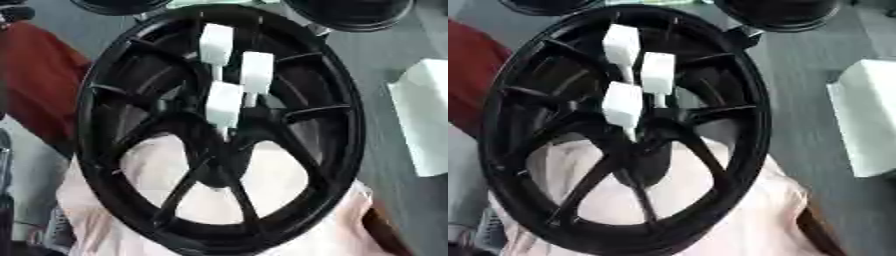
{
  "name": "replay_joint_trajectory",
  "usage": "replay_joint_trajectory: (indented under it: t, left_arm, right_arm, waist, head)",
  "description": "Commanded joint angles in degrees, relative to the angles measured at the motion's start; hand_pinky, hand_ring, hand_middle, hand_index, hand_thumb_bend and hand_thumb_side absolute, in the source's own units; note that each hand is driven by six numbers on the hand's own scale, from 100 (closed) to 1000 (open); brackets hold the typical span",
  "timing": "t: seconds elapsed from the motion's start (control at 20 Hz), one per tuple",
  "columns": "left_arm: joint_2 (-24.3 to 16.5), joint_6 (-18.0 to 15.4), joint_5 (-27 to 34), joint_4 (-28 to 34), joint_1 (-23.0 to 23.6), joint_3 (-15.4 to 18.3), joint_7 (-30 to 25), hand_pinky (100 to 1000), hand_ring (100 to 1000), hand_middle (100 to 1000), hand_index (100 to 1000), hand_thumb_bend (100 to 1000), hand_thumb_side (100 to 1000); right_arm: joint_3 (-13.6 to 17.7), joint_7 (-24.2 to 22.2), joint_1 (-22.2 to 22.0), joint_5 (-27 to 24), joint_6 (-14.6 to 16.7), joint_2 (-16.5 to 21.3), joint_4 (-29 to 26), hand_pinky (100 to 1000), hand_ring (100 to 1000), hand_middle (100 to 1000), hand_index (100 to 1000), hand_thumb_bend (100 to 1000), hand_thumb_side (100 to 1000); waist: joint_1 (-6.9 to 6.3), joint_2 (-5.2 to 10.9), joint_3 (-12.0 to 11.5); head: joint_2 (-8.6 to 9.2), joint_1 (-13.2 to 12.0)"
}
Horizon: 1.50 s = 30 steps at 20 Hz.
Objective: Pull the pin out of the wheel hub.
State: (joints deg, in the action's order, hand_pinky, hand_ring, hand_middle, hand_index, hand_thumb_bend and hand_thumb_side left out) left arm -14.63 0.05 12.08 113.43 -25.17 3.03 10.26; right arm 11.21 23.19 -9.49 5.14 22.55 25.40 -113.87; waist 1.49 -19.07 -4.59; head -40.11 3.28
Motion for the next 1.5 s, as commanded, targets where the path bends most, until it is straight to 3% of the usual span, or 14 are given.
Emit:
replay_joint_trajectory:
  t: [0.05,0.4,0.85,1.1,1.5]
  left_arm:
    - [-1.18,0.07,-0.13,1.16,-0.36,-0.04,0.01,643,626,575,814,100,750]
    - [-1.73,0.21,-0.29,1.16,-0.37,-0.01,0.07,644,625,575,814,100,749]
    - [-2.54,0.22,-0.67,1.16,-0.12,0.22,0.37,644,625,574,814,100,750]
    - [-2.89,0.23,-0.83,1.16,-0.07,0.31,0.52,644,625,574,814,100,750]
    - [-3.45,0.29,-0.99,1.16,-0.10,0.29,0.56,644,624,573,814,100,751]
  right_arm:
    - [0.19,1.03,-1.42,2.00,2.41,5.01,-0.72,782,814,757,838,100,523]
    - [1.66,4.28,-5.18,3.16,4.65,13.96,-0.72,790,830,776,843,100,459]
    - [6.17,4.61,-7.29,-5.31,2.58,28.23,-0.72,797,840,786,840,100,388]
    - [7.73,2.81,-4.44,-10.92,-0.56,35.57,-0.72,799,841,785,838,100,368]
    - [8.30,-0.91,4.05,-21.27,-6.32,44.92,-0.72,792,819,764,828,100,379]
  waist:
    - [0.07,0.86,0.15]
    - [0.37,0.74,0.33]
    - [1.12,0.74,0.67]
    - [1.48,0.69,0.55]
    - [2.15,0.57,0.19]
  head:
    - [0.91,0.38]
    - [1.28,0.22]
    - [1.30,-0.05]
    - [1.32,-0.08]
    - [0.98,1.21]
